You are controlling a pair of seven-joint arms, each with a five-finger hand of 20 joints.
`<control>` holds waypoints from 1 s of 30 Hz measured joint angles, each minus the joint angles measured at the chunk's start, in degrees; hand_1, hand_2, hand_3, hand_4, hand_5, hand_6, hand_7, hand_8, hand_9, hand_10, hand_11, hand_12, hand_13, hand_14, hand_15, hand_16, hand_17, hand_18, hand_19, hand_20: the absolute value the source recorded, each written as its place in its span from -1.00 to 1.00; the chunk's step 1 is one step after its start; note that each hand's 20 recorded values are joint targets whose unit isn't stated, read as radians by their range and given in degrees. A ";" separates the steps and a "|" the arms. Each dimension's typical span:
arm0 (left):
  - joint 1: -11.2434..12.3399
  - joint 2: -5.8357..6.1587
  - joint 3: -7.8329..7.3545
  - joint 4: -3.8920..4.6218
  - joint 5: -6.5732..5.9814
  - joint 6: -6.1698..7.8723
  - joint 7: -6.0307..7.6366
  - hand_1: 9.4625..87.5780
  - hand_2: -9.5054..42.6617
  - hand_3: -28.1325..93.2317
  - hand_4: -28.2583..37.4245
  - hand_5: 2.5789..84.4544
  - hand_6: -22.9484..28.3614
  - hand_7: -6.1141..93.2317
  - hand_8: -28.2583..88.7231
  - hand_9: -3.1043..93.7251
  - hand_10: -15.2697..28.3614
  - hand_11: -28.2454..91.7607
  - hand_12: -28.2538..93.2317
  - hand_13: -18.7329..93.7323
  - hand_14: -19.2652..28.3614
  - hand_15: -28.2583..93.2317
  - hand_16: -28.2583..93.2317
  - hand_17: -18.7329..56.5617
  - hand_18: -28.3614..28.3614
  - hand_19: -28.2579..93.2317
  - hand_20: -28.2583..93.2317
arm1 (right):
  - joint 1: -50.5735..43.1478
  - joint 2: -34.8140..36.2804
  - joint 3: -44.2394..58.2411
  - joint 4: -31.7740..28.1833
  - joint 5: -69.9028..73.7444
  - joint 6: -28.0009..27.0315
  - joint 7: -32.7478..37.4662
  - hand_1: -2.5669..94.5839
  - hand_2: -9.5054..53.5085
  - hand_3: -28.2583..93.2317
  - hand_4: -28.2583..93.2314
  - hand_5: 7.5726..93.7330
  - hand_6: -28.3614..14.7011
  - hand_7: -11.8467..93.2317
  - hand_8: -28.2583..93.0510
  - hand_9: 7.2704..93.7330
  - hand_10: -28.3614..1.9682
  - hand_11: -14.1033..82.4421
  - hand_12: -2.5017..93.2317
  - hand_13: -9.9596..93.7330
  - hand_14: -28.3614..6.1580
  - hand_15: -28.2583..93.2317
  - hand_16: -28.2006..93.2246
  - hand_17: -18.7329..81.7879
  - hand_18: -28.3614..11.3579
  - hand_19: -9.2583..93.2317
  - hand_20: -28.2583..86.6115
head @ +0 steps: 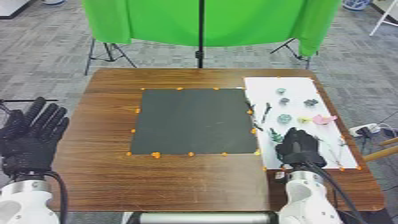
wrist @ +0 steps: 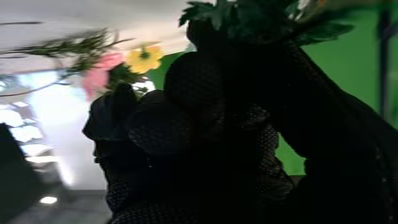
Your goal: Arrange flowers
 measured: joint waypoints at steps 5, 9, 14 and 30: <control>0.53 -0.12 -0.61 -0.05 -0.95 -0.07 0.20 -0.66 -0.22 0.69 -1.00 -0.01 0.20 -0.68 -0.66 -0.13 0.35 -0.27 -0.37 -0.09 0.36 -0.25 -0.57 -0.62 0.50 0.03 -0.32 | 0.87 0.42 -0.30 -4.52 6.36 4.63 2.27 0.06 -1.00 0.79 -0.79 0.76 0.14 -0.13 -0.17 0.63 -0.19 0.31 0.18 0.50 -0.37 0.77 0.14 0.08 -1.00 0.88 0.49; 1.05 -0.12 -1.03 -0.08 -1.50 -0.27 0.31 -0.69 -0.19 0.69 -1.00 -0.01 0.20 -0.69 -0.66 -0.13 0.35 -0.27 -0.37 -0.09 0.36 -0.26 -0.56 -0.62 0.50 0.03 -0.32 | 6.13 0.51 -3.47 -4.62 10.68 7.17 2.89 0.07 -1.00 0.78 -0.80 0.76 0.15 -0.13 -0.17 0.63 -0.19 0.32 0.17 0.50 -0.37 0.77 0.14 0.08 -1.00 0.88 0.49; 1.20 -0.12 -0.94 -0.08 -1.80 -0.33 0.36 -0.69 -0.20 0.70 -1.00 -0.01 0.20 -0.69 -0.66 -0.13 0.34 -0.27 -0.37 -0.09 0.37 -0.26 -0.56 -0.62 0.50 0.03 -0.32 | 16.33 -1.59 -9.54 -0.01 17.69 5.74 4.71 0.04 -1.00 0.78 -0.77 0.69 0.16 -0.05 -0.17 0.59 -0.21 0.35 0.16 0.49 -0.36 0.78 0.14 0.08 -1.00 0.89 0.47; -0.92 2.46 2.71 0.62 -3.39 -0.47 0.28 -0.65 -0.25 0.69 -1.00 0.00 0.18 -0.67 -0.66 -0.11 0.33 -0.27 -0.36 -0.07 0.38 -0.25 -0.56 -0.62 0.51 0.03 -0.32 | 36.20 -19.69 -23.53 17.82 30.72 -5.25 11.13 0.07 -1.00 0.77 -0.78 0.51 0.10 0.19 -0.26 0.55 -0.28 0.32 0.06 0.46 -0.38 0.80 0.07 0.07 -1.00 0.93 0.41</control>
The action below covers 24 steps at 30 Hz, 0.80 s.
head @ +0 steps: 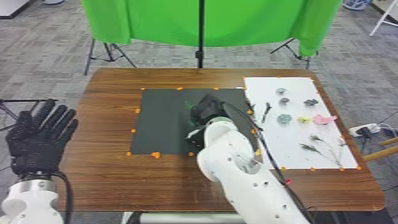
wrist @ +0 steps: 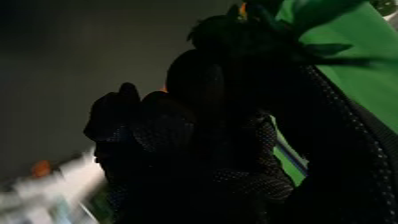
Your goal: Arrange flowers
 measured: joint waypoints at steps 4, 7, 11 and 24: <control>-2.31 0.98 1.65 0.65 -0.16 -0.06 -1.08 -0.65 -0.24 0.69 -1.00 0.00 0.19 -0.67 -0.66 -0.10 0.34 -0.27 -0.35 -0.06 0.39 -0.25 -0.56 -0.63 0.52 0.04 -0.32 | -0.01 -2.10 -2.61 1.56 -1.99 -1.17 0.75 0.08 -1.00 0.76 -0.79 0.49 0.03 0.18 -0.28 0.54 -0.32 0.29 0.05 0.46 -0.41 0.79 0.06 0.07 -1.00 0.93 0.40; -3.08 1.47 1.81 0.67 -0.16 -0.08 -1.99 -0.65 -0.24 0.68 -1.00 0.00 0.19 -0.66 -0.66 -0.10 0.34 -0.27 -0.35 -0.06 0.39 -0.25 -0.55 -0.63 0.53 0.05 -0.32 | -0.26 -2.76 -4.96 3.43 -7.27 -2.15 0.81 0.08 -1.00 0.76 -0.80 0.45 -0.04 0.12 -0.29 0.51 -0.39 0.24 0.03 0.44 -0.43 0.79 0.05 0.07 -1.00 0.93 0.39; -3.20 1.69 1.93 0.67 -0.16 -0.23 -2.31 -0.64 -0.24 0.68 -1.00 0.00 0.19 -0.66 -0.66 -0.09 0.34 -0.28 -0.35 -0.05 0.39 -0.25 -0.55 -0.63 0.53 0.06 -0.32 | -1.27 -3.56 -5.22 4.41 -8.17 -2.61 0.83 0.05 -1.00 0.77 -0.83 0.37 -0.13 0.02 -0.32 0.44 -0.52 0.22 -0.07 0.41 -0.46 0.78 0.02 0.06 -1.00 0.94 0.35; -2.46 1.69 1.76 0.69 -0.21 -1.01 -1.71 -0.65 -0.24 0.69 -1.00 0.00 0.18 -0.66 -0.66 -0.09 0.33 -0.28 -0.35 -0.05 0.38 -0.26 -0.55 -0.63 0.53 0.06 -0.33 | -2.12 -3.21 -5.71 2.67 -4.95 -3.08 0.80 -0.12 -1.00 0.87 -0.84 0.25 -0.31 -0.58 -0.68 0.34 -0.69 0.14 -0.47 0.38 -0.52 0.73 -0.05 0.06 -1.00 0.97 0.28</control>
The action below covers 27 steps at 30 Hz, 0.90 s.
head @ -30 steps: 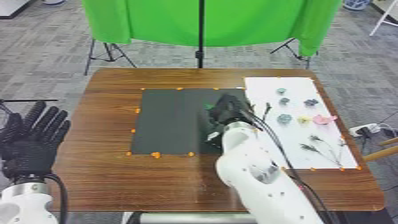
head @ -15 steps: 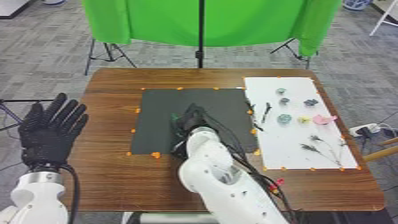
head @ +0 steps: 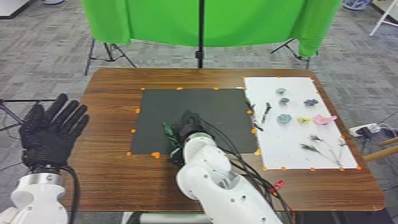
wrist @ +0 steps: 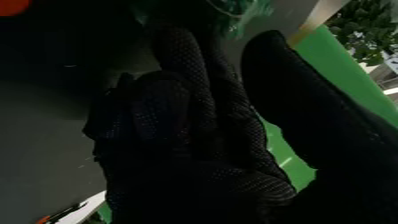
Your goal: Arrange flowers
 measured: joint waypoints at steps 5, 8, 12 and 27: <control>0.53 -0.48 -0.42 0.01 -0.13 -0.77 0.91 -0.64 -0.25 0.69 -1.00 0.00 0.18 -0.67 -0.66 -0.10 0.33 -0.28 -0.35 -0.06 0.38 -0.26 -0.55 -0.63 0.53 0.06 -0.33 | -0.01 1.73 0.00 -2.72 2.18 0.13 -0.51 -0.20 -0.97 0.86 -0.84 0.23 -0.31 -0.62 -0.68 0.33 -0.71 0.04 -0.51 0.36 -0.55 0.71 -0.06 0.04 -1.00 0.96 0.27; 1.31 -1.16 -1.24 -0.09 -0.14 -1.07 1.46 -0.64 -0.25 0.69 -1.00 0.00 0.18 -0.67 -0.66 -0.10 0.33 -0.28 -0.35 -0.07 0.37 -0.26 -0.55 -0.63 0.52 0.05 -0.33 | -0.35 4.33 0.32 -6.46 3.91 -0.82 -1.75 -0.32 -0.67 0.85 -0.85 0.30 -0.26 -0.60 -0.68 0.29 -0.75 -0.12 -0.55 0.27 -0.60 0.65 -0.09 -0.03 -0.98 0.91 0.25; 2.56 -1.92 -2.15 -0.32 -0.13 -1.15 1.70 -0.64 -0.24 0.69 -1.00 0.00 0.18 -0.67 -0.66 -0.11 0.33 -0.28 -0.35 -0.07 0.36 -0.26 -0.55 -0.63 0.52 0.05 -0.33 | -2.47 8.89 3.62 -13.00 5.37 -8.67 -7.74 -0.38 -0.52 0.85 -0.85 0.42 -0.18 -0.52 -0.68 0.25 -0.75 -0.24 -0.57 0.20 -0.64 0.61 -0.11 -0.08 -0.93 0.87 0.24; 3.94 -2.20 -2.02 -0.63 0.13 -1.25 2.51 -0.64 -0.24 0.68 -1.00 -0.01 0.19 -0.67 -0.66 -0.12 0.33 -0.27 -0.35 -0.07 0.35 -0.25 -0.55 -0.62 0.52 0.05 -0.32 | -6.42 18.60 4.68 -14.35 -8.29 -22.73 -25.27 -0.43 -0.45 0.85 -0.85 0.73 -0.11 -0.55 -0.72 0.18 -0.39 -0.53 -0.71 0.09 -0.60 0.42 -0.19 -0.17 -0.84 0.75 0.33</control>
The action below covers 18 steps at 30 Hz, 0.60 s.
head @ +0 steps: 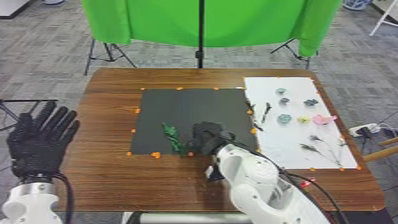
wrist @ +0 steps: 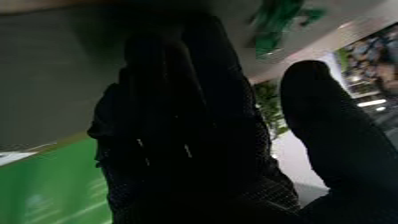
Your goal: Arrange flowers
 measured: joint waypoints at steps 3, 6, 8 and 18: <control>-0.17 0.00 0.43 0.00 0.01 0.00 0.06 -0.64 -0.23 0.68 -1.00 -0.01 0.19 -0.67 -0.66 -0.12 0.32 -0.27 -0.35 -0.07 0.35 -0.25 -0.55 -0.62 0.52 0.05 -0.32 | 1.32 -0.94 -0.64 1.45 -0.38 -1.56 -3.42 -0.44 -0.46 0.87 -0.85 0.74 -0.09 -0.55 -0.72 0.11 -0.35 -0.56 -0.73 0.07 -0.54 0.33 -0.21 -0.20 -0.80 0.72 0.34; -0.41 0.00 0.85 0.01 0.01 0.01 0.06 -0.64 -0.23 0.68 -1.00 -0.01 0.19 -0.66 -0.66 -0.12 0.32 -0.26 -0.35 -0.07 0.33 -0.25 -0.55 -0.62 0.52 0.05 -0.32 | 3.00 -2.32 -1.45 3.85 -1.08 -2.65 -7.65 -0.45 -0.46 0.89 -0.86 0.73 -0.07 -0.55 -0.72 0.06 -0.30 -0.57 -0.74 0.06 -0.51 0.30 -0.22 -0.20 -0.79 0.71 0.35; -0.69 0.02 1.15 0.03 0.04 0.02 0.03 -0.64 -0.23 0.68 -1.00 -0.02 0.19 -0.66 -0.66 -0.12 0.32 -0.26 -0.35 -0.07 0.33 -0.25 -0.55 -0.62 0.52 0.05 -0.32 | 4.18 -3.35 -2.11 5.30 -1.68 -3.34 -9.65 -0.45 -0.46 0.90 -0.86 0.71 -0.05 -0.55 -0.71 0.04 -0.29 -0.58 -0.74 0.05 -0.50 0.29 -0.22 -0.21 -0.79 0.71 0.36; -2.04 0.37 2.52 0.18 0.04 0.01 -0.02 -0.64 -0.23 0.69 -1.00 -0.02 0.20 -0.66 -0.66 -0.13 0.32 -0.27 -0.35 -0.07 0.34 -0.25 -0.55 -0.62 0.52 0.05 -0.32 | 7.55 -8.37 -4.25 9.83 -4.16 -5.69 -10.97 -0.46 -0.45 0.91 -0.88 0.65 0.02 -0.50 -0.70 -0.07 -0.22 -0.59 -0.75 0.01 -0.45 0.23 -0.22 -0.22 -0.77 0.69 0.37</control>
